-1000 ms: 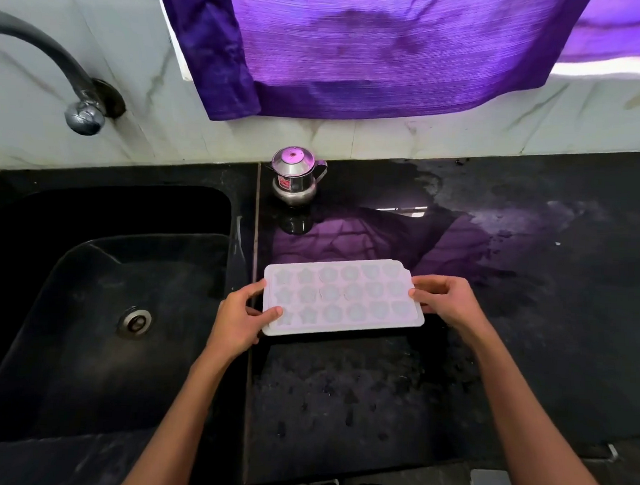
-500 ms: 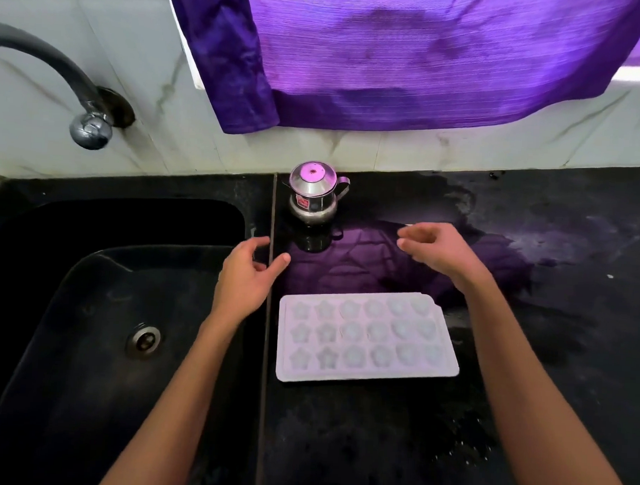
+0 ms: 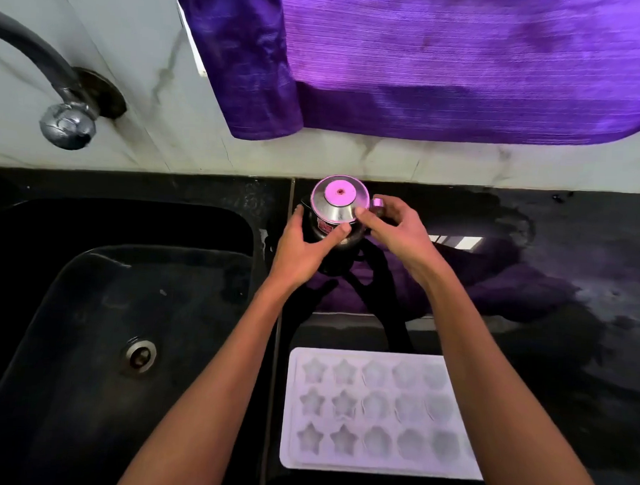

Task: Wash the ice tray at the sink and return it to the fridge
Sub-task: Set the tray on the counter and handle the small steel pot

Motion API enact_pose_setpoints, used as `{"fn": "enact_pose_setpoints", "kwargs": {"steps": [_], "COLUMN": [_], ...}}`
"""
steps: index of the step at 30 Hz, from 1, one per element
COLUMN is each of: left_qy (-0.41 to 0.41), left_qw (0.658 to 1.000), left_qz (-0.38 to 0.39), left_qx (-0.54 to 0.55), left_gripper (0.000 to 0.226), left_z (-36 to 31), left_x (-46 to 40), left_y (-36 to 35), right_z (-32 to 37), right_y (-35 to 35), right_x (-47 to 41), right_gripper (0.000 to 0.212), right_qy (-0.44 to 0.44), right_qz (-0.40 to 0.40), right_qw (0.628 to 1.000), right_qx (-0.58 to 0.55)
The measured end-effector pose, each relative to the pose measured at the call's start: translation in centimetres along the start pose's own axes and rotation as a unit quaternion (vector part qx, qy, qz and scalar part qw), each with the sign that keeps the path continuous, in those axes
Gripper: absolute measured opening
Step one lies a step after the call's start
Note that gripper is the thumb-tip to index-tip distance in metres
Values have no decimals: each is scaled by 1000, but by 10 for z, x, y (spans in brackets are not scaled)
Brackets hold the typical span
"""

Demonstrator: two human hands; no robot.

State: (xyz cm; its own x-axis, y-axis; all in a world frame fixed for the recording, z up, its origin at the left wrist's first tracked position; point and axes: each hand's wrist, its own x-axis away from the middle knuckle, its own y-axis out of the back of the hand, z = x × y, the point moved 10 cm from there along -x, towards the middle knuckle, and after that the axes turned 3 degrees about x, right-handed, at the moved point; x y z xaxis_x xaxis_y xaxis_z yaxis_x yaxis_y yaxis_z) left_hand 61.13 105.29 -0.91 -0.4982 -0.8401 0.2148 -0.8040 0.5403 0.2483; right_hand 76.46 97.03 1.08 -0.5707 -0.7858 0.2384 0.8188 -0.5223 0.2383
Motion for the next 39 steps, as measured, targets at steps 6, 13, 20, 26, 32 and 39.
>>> {"fn": "enact_pose_setpoints", "kwargs": {"steps": [6,13,20,26,32,39], "left_qy": [-28,-43,-57,-109,-113,-129], "left_qw": [998,996,997,988,981,974], "left_qz": [4,15,26,44,76,110], "left_qx": [51,75,35,96,137,152], "left_gripper": [60,61,95,77,83,68], "left_z": [1,-2,-15,-40,-44,-48], "left_x": [-8,-8,13,66,129,185], "left_y": [-10,-14,-20,-35,-66,-110], "right_z": [-6,-6,4,25,19,0], "right_y": [-6,-6,11,43,81,123], "right_x": [-10,-13,18,82,151,217], "right_gripper": [36,28,36,39,31,30], "right_qy": [0,-24,-14,18,7,-27], "right_qz": [49,83,54,12,-30,-76], "right_qw": [997,994,995,998,998,996], "right_qx": [-65,-67,-77,-58,-48,-25]}}
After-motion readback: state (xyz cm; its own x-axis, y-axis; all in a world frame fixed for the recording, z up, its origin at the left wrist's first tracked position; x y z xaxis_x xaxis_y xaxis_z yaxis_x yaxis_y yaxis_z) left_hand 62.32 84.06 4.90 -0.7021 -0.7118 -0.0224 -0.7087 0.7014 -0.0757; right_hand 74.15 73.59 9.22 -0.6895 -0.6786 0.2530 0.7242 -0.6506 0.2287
